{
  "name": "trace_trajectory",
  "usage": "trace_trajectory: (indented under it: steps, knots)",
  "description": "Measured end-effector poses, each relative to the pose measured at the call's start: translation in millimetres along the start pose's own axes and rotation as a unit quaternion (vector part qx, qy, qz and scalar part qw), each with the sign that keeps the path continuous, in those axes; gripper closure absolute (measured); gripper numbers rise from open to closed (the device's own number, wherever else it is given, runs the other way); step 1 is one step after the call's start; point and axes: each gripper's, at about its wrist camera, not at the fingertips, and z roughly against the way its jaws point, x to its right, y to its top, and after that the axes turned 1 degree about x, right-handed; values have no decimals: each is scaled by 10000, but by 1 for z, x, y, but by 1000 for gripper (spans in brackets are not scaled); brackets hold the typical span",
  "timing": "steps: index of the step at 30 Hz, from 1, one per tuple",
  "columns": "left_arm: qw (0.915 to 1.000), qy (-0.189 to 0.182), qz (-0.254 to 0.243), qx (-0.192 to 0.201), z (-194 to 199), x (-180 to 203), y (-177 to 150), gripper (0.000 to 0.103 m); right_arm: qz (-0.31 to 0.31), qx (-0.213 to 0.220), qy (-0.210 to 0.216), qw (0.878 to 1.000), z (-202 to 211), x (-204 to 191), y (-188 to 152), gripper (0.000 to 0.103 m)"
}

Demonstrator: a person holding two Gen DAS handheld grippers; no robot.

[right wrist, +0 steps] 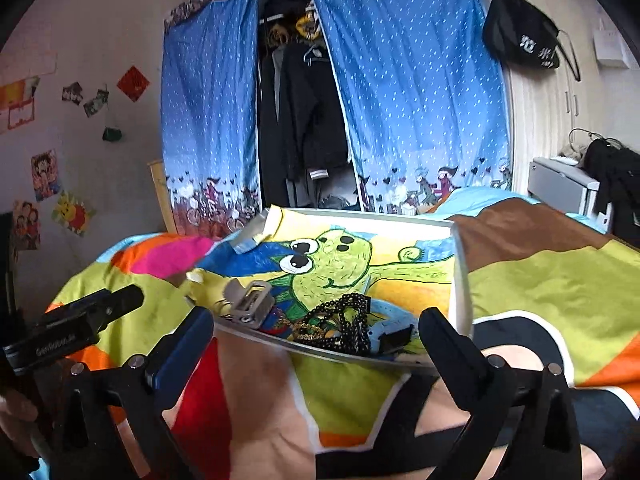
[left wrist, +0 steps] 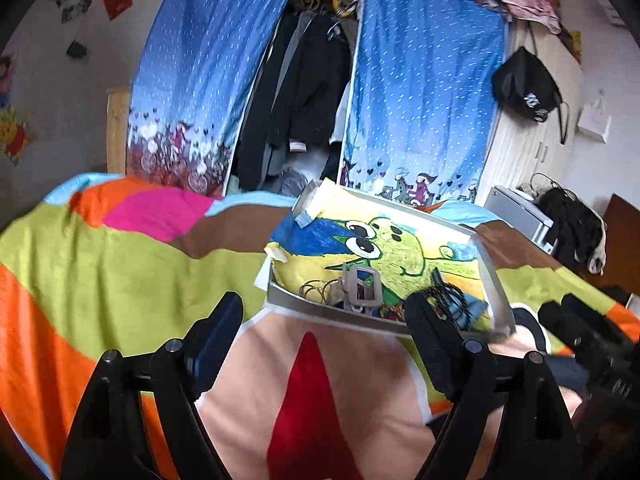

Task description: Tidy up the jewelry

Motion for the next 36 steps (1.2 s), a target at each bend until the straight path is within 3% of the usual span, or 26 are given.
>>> trace_trajectory:
  steps: [4, 17, 26, 36]
  knots:
    - [9995, 7, -126, 280, 47, 9, -11, 5, 43, 90, -13, 9999, 37, -7, -5, 0]
    - [9977, 2, -461, 501, 170, 39, -69, 5, 74, 567, -197, 9982, 177, -36, -52, 0]
    - [9972, -74, -555, 486, 204, 40, -104, 4, 21, 852, -396, 9956, 233, -46, -100, 0]
    - [9988, -26, -455, 175, 201, 39, -132, 5, -119, 595, -492, 9969, 225, -37, -133, 0]
